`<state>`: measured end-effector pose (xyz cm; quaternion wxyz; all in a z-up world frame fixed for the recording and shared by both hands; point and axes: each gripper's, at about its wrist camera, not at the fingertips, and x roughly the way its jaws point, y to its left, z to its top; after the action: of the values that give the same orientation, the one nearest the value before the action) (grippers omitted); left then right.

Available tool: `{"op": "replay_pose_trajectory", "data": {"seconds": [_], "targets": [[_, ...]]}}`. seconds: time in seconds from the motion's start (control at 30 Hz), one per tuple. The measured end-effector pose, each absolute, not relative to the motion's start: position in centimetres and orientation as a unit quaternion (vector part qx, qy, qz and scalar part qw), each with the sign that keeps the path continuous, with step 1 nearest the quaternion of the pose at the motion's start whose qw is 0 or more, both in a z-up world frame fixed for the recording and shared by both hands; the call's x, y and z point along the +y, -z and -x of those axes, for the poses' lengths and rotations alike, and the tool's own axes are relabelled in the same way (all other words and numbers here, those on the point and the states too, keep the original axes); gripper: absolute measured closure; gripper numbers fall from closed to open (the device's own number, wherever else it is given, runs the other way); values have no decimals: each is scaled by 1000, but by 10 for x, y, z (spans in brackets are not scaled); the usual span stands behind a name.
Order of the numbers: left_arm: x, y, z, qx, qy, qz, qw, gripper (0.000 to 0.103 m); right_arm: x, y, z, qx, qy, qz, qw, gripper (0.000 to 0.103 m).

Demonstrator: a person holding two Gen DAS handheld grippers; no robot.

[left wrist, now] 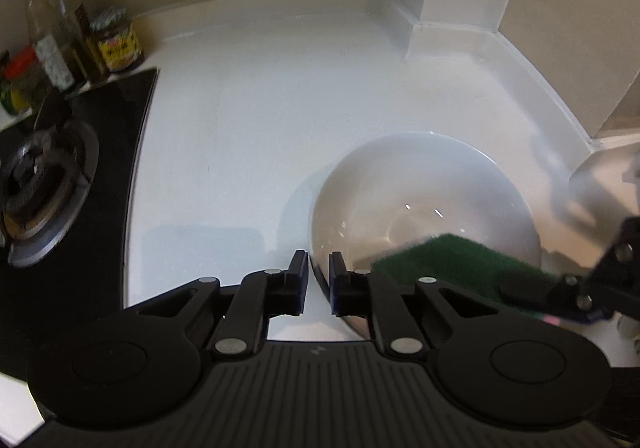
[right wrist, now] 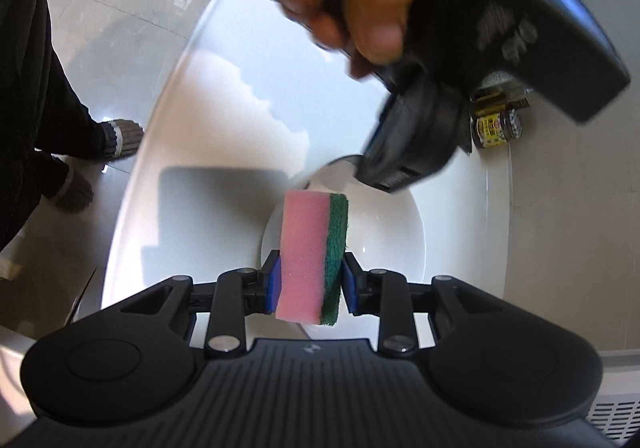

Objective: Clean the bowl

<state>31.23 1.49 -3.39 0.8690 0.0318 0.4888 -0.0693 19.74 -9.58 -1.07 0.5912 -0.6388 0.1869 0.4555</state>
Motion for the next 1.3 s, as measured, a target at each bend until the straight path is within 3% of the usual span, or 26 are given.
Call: {"op": "replay_pose_trajectory", "data": {"seconds": [0.3,0.6,0.8,0.97,1.3], "targets": [[19,24,-337,497,117,-57,858,95,-104,9,-204,193,-440,660,577,76],[12,25,-298,500,55,-23,864,92,-103,3,-204,207,-444,636,596,76],[15,25,-321,509,99,-77,852,93,-92,-7,-195,197,-466,625,595,77],[20,24,-345,516,140,-104,839,93,-97,-2,-199,184,-446,683,548,77],[29,20,-307,511,73,-37,855,88,-102,-4,-204,196,-445,668,564,76]]}}
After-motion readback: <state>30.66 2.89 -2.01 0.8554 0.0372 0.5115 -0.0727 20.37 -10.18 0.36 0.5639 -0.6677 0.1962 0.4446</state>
